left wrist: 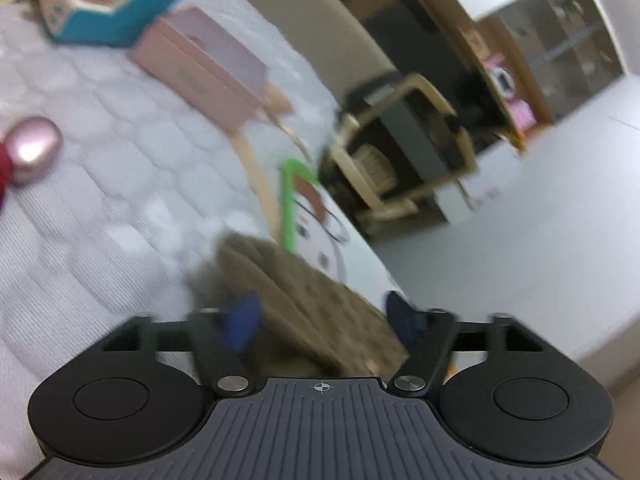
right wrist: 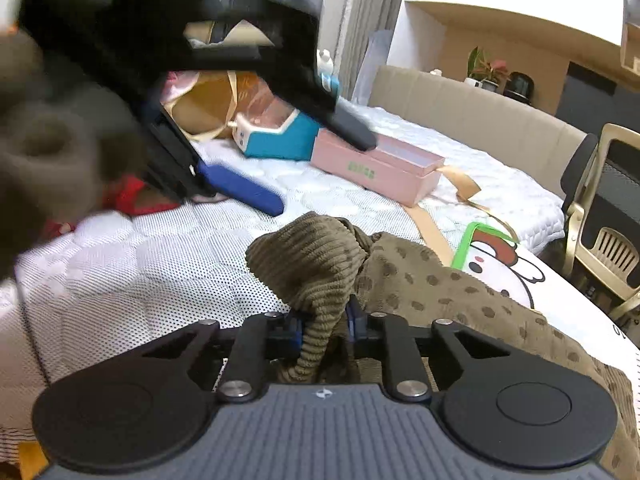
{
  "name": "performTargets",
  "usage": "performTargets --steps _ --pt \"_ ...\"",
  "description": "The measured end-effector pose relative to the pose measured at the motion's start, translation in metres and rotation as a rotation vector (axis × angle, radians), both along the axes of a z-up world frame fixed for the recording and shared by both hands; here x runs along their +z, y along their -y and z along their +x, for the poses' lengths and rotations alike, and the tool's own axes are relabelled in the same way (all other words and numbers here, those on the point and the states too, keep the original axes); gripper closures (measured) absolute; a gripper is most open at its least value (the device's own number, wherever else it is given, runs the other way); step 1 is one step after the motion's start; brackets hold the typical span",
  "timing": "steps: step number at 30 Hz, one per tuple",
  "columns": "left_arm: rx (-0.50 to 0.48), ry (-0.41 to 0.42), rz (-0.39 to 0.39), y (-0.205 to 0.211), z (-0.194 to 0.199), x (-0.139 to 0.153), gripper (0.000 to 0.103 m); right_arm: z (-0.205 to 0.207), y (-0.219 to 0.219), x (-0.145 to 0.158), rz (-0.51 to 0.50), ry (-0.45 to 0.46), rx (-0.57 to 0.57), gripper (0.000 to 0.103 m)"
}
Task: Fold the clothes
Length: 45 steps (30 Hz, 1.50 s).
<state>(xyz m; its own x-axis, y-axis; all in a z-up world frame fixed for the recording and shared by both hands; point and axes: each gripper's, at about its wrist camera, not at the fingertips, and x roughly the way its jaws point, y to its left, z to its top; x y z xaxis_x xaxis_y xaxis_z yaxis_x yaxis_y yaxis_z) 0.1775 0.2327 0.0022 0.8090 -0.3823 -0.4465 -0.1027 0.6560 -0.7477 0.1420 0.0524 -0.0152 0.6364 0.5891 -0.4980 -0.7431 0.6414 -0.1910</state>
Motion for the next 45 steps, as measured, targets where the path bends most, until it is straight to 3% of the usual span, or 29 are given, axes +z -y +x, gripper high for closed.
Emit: performTargets --steps 2,5,8,13,17,19,22,25,27,32,37,39,42,45 --pt "-0.006 -0.055 -0.007 0.001 0.018 -0.014 0.014 -0.002 0.009 0.004 0.026 -0.004 0.003 0.088" --pt "-0.064 -0.114 -0.093 0.014 0.049 -0.031 0.013 -0.005 0.031 0.014 0.087 -0.009 -0.009 0.089" --pt "-0.116 -0.057 -0.134 0.05 0.066 -0.012 0.009 -0.003 0.077 0.039 0.182 0.042 -0.061 0.09" --pt "-0.303 0.122 0.001 0.136 0.088 0.054 0.008 0.022 0.179 0.07 0.312 0.127 -0.278 0.09" --pt "-0.433 0.25 0.12 0.201 0.103 0.1 0.006 0.077 0.252 0.042 0.27 -0.026 -0.484 0.089" --pt "-0.412 0.208 0.239 0.214 0.099 0.09 0.006 0.1 0.272 0.019 0.25 -0.132 -0.533 0.086" --pt "-0.398 0.064 0.374 0.23 0.097 0.051 0.005 0.123 0.284 -0.012 0.233 -0.243 -0.569 0.079" --pt "-0.403 -0.087 0.319 0.229 0.1 0.004 0.005 0.129 0.281 -0.025 0.23 -0.282 -0.59 0.077" --pt "-0.4 -0.143 0.241 0.223 0.1 -0.02 0.006 0.12 0.271 -0.024 0.232 -0.295 -0.576 0.078" --pt "-0.358 -0.096 0.199 0.193 0.107 -0.015 0.011 0.103 0.225 -0.021 0.219 -0.261 -0.478 0.081" --pt "-0.291 -0.018 0.276 0.165 0.096 0.013 0.012 0.097 0.187 -0.004 0.22 -0.17 -0.341 0.08" --pt "-0.283 0.044 0.312 0.159 0.091 0.028 0.012 0.094 0.194 0.0 0.208 -0.172 -0.355 0.069" --pt "-0.313 0.114 0.297 0.161 0.095 0.043 0.012 0.094 0.218 -0.008 0.124 -0.176 -0.43 0.053" --pt "-0.378 0.117 0.245 0.181 0.118 0.041 0.011 0.089 0.245 -0.015 0.054 -0.191 -0.499 0.051"
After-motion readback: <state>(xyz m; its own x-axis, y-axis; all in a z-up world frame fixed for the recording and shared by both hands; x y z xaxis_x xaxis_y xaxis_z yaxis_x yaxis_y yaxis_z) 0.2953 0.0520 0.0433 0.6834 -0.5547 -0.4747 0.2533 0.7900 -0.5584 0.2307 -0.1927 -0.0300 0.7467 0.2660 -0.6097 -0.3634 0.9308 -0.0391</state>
